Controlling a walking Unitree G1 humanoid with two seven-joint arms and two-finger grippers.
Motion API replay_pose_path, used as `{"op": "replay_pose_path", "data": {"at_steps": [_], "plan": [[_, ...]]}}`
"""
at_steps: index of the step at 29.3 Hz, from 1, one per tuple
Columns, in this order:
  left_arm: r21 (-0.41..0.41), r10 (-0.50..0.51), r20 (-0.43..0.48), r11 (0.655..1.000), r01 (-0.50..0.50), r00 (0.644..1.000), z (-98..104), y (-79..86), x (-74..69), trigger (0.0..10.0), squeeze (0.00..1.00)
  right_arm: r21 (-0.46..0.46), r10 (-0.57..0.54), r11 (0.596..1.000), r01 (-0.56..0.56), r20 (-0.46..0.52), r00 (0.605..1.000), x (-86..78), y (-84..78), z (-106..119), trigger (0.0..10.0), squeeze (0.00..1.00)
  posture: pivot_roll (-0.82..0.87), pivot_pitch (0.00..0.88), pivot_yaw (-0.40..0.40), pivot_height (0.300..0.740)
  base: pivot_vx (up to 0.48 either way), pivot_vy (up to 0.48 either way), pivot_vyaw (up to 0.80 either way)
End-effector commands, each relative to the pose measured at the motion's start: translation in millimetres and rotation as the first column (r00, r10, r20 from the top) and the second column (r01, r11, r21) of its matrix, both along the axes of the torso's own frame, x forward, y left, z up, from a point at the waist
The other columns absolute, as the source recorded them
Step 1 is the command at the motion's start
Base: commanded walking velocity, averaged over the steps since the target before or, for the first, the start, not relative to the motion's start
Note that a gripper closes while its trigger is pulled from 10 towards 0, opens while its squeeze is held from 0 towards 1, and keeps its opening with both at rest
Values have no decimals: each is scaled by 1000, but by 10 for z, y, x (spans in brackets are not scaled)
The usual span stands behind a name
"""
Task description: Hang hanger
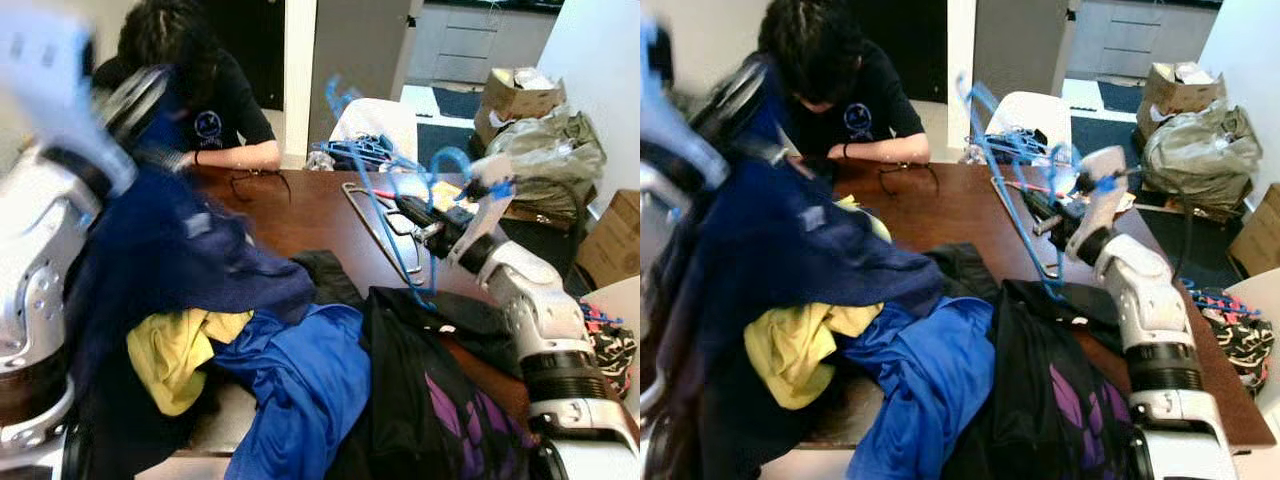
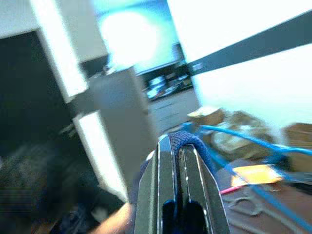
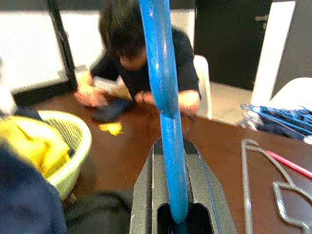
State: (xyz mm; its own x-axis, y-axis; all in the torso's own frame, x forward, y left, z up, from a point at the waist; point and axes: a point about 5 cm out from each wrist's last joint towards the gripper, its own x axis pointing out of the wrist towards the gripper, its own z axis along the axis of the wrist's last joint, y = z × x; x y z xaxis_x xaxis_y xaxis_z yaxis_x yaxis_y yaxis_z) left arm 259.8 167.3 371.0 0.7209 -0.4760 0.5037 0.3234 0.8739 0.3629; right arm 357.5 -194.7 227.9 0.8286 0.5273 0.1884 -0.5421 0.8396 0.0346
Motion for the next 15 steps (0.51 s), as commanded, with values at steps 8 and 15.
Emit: {"op": "replay_pose_path", "data": {"at_steps": [8,15], "plan": [[-6,-11,-204,1000,9,979,-404,-132,177,10000,0,78,-46,996,45,13,999,26,31,75,10000,0,51,0,-13,740,0,0,0],[-17,-23,-224,1000,20,974,-432,-176,178,10000,0,81,-47,996,46,11,999,32,52,78,10000,0,52,0,-11,740,-223,0,0]]}}
